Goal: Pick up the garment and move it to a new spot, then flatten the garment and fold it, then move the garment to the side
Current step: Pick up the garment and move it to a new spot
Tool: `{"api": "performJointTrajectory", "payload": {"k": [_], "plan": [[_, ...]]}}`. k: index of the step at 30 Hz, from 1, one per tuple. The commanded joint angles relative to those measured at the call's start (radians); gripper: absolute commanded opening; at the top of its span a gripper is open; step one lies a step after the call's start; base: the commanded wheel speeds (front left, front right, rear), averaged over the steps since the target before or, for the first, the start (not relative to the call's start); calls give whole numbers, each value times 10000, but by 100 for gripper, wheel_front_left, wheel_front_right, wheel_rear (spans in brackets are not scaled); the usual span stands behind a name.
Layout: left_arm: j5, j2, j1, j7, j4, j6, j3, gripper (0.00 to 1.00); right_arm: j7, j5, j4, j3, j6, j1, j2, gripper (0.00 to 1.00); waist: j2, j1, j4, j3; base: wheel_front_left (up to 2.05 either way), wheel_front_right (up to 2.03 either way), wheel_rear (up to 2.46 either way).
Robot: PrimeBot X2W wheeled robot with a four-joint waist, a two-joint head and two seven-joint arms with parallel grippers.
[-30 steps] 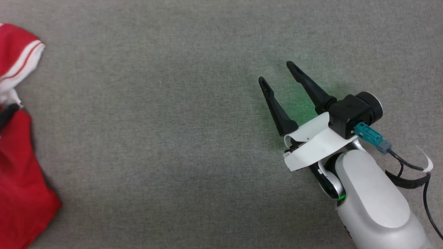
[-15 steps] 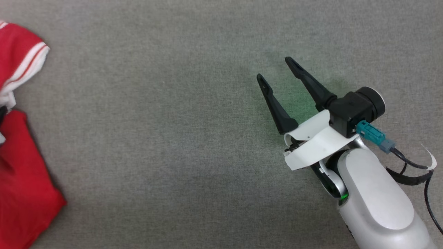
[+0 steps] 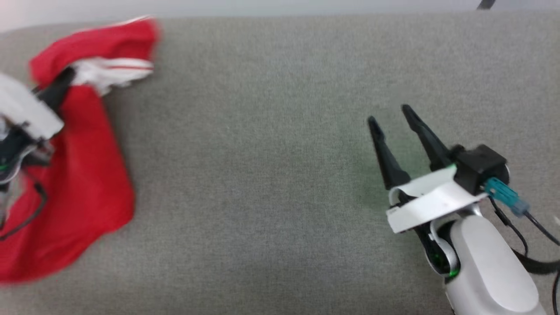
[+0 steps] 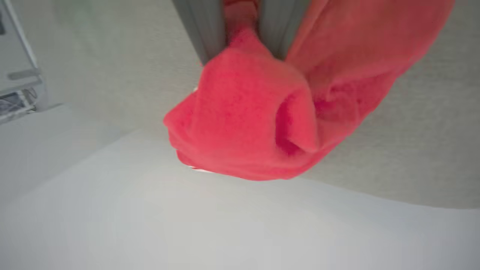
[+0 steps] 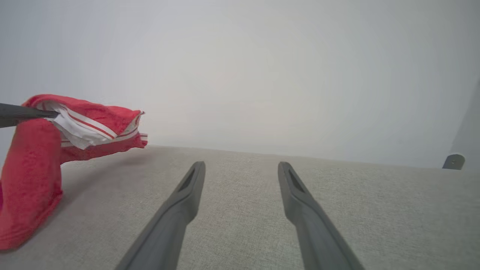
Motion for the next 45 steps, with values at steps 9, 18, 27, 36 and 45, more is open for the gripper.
{"api": "performJointTrajectory", "payload": {"k": [9, 18, 27, 36, 45], "plan": [[-2048, -671, -331, 1880, -3679, 207, -105, 0, -172, 177, -415, -1367, 6, 843, 312, 100, -1, -1, -814, -375, 0, 0, 0], [-3547, -1552, -380, 3498, -6362, 1919, -481, 0, -180, 378, -1304, -2504, 6, 1157, 541, 100, -1, -1, -2235, 273, 0, 0, 0], [-3400, -1229, -90, 3631, -4456, 2417, -630, 0, -183, 1119, -1709, -2622, 6, 1288, 581, 100, -1, -1, -3392, 972, 0, 0, 0], [-1923, -976, -632, 3222, -1236, 1778, -1317, 0, -183, 1553, -1937, -2584, 6, 1342, 581, 100, -1, -1, -3788, 1432, 0, 0, 0], [-532, -1222, -794, 4302, 216, 1054, -2910, 0, -183, 1675, -2056, -2422, 6, 1048, 582, 100, -1, -1, -3822, 1828, 0, 0, 0]]}}
